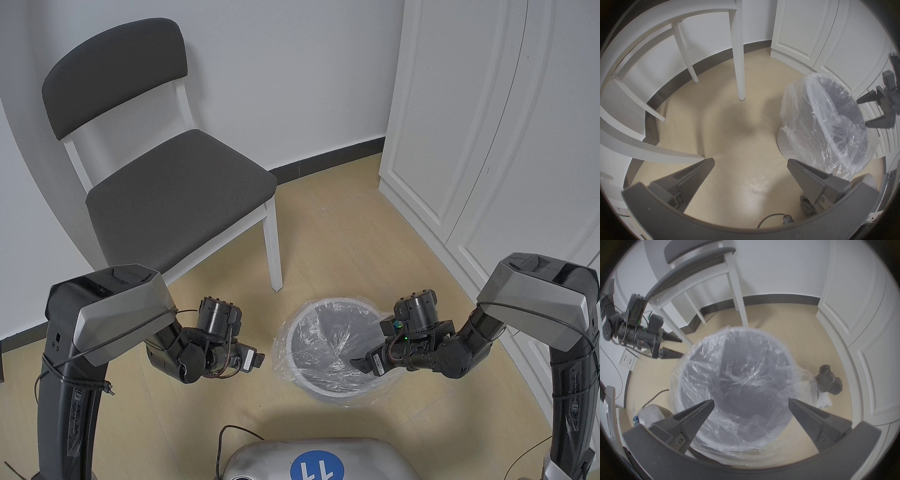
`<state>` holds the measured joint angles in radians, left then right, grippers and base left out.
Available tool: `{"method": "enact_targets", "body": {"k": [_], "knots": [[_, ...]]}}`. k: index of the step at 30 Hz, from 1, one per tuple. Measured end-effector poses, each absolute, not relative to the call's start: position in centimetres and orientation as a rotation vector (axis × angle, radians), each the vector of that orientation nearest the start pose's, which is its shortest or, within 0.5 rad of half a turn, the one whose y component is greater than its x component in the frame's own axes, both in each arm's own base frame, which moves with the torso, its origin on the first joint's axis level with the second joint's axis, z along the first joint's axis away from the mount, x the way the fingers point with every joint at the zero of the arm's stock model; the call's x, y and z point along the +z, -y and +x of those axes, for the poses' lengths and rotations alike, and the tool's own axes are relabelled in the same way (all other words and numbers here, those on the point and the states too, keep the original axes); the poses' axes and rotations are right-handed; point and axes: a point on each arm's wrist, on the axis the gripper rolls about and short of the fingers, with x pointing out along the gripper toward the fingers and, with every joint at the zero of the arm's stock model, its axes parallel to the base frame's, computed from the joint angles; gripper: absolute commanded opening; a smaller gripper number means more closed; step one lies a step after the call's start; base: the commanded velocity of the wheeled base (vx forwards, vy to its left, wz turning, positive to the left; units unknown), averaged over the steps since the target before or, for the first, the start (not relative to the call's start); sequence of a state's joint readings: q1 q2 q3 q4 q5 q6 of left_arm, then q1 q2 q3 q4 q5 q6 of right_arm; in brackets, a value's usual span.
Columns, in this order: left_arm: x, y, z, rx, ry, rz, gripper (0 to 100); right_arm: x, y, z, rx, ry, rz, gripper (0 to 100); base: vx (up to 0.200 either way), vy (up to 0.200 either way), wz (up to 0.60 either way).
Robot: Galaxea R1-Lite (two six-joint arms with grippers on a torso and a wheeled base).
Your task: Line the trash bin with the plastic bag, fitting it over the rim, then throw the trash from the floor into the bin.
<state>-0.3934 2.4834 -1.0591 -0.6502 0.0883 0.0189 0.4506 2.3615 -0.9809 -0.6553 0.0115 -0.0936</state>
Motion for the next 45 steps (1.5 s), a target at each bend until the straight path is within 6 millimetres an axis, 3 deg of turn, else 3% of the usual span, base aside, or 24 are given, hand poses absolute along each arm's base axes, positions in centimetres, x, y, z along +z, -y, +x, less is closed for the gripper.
{"method": "enact_targets", "body": {"k": [7,28,45], "knots": [[-5.0,15.6,37.8,-0.298,-0.744,0.204,100,-2.7,-18.0,34.6,0.507,-0.732,-0.284,100,0.0,0.0,0.0],[-4.0,16.0,36.9,-0.315,-0.706,0.205,100,-4.0,-21.1,31.0,0.618,-0.666,-0.396,100,0.0,0.0,0.0],[-2.6,17.8,34.7,-0.382,-0.646,0.216,100,-5.6,-23.3,29.1,0.692,-0.644,-0.412,100,0.0,0.0,0.0]]}}
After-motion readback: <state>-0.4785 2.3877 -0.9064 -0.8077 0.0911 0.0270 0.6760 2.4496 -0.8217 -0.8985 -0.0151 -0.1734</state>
